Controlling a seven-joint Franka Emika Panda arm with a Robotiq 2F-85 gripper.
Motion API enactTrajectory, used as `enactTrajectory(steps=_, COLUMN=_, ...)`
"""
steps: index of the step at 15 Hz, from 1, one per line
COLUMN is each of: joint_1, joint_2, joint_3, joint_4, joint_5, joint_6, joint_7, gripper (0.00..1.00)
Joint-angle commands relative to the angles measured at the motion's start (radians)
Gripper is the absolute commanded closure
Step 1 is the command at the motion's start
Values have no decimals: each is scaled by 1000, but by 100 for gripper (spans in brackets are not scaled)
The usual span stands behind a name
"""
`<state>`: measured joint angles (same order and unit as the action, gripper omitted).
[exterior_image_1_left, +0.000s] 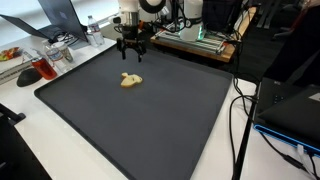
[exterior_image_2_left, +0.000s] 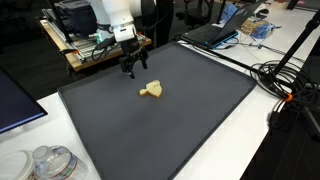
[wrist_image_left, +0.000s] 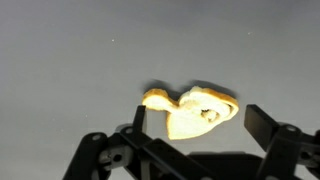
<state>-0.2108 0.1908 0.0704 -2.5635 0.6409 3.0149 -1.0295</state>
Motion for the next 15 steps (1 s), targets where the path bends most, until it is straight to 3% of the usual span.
enactTrajectory(steps=1, joint_1=65, joint_2=-35, joint_3=-5, joint_4=-61, joint_5=-1, joint_6=49, joint_7=133, gripper=0)
enactTrajectory(steps=5, joint_1=198, joint_2=-32, joint_3=-69, joint_4=-67, joint_5=-123, joint_6=3, joint_7=324, gripper=0)
enactTrajectory(steps=6, joint_1=140, joint_2=-2, joint_3=-34, joint_4=-48, joint_5=-68, joint_6=31, joint_7=246, gripper=0)
enactTrajectory(steps=8, joint_1=184, joint_2=-2, joint_3=-44, joint_4=-50, joint_5=-95, joint_6=28, joint_7=298, gripper=0)
enactTrajectory(steps=11, joint_1=192, joint_2=-3, joint_3=-51, joint_4=-50, joint_5=-97, joint_6=27, joint_7=304, gripper=0)
enactTrajectory(steps=13, joint_1=260, joint_2=19, joint_3=-123, joint_4=-42, joint_5=-172, joint_6=51, joint_7=419, gripper=0)
enactTrajectory(steps=15, joint_1=385, joint_2=43, joint_3=-260, joint_4=-29, joint_5=-286, joint_6=50, joint_7=584, gripper=0)
